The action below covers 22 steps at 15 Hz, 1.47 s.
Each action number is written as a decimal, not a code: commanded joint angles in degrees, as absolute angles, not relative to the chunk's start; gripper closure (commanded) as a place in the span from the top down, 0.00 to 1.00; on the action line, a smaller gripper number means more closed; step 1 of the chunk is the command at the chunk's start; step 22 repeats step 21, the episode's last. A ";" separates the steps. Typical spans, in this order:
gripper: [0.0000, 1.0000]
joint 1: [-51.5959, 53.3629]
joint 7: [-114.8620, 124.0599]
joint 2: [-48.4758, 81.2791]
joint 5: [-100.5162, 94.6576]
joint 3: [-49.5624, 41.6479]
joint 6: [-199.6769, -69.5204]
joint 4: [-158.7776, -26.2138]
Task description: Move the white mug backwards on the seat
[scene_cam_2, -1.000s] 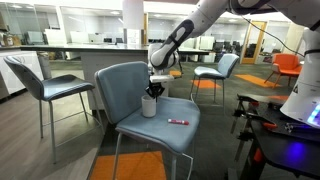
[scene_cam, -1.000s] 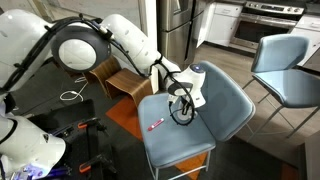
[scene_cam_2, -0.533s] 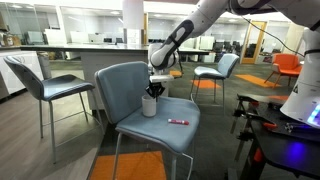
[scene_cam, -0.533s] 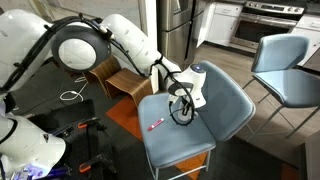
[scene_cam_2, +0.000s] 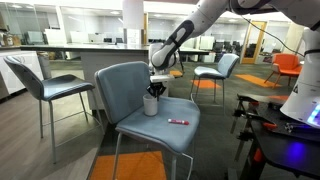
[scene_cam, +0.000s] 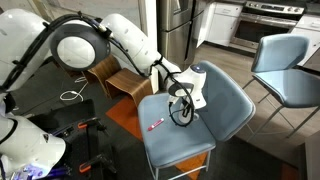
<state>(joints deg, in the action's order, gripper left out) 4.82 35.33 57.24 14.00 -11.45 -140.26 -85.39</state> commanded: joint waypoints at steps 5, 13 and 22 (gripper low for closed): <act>0.61 4.89 35.29 53.21 12.97 -11.16 -138.81 -89.45; 1.00 5.90 31.41 40.37 10.44 -10.38 -138.01 -99.54; 1.00 6.03 26.67 30.78 3.97 -7.93 -132.31 -107.34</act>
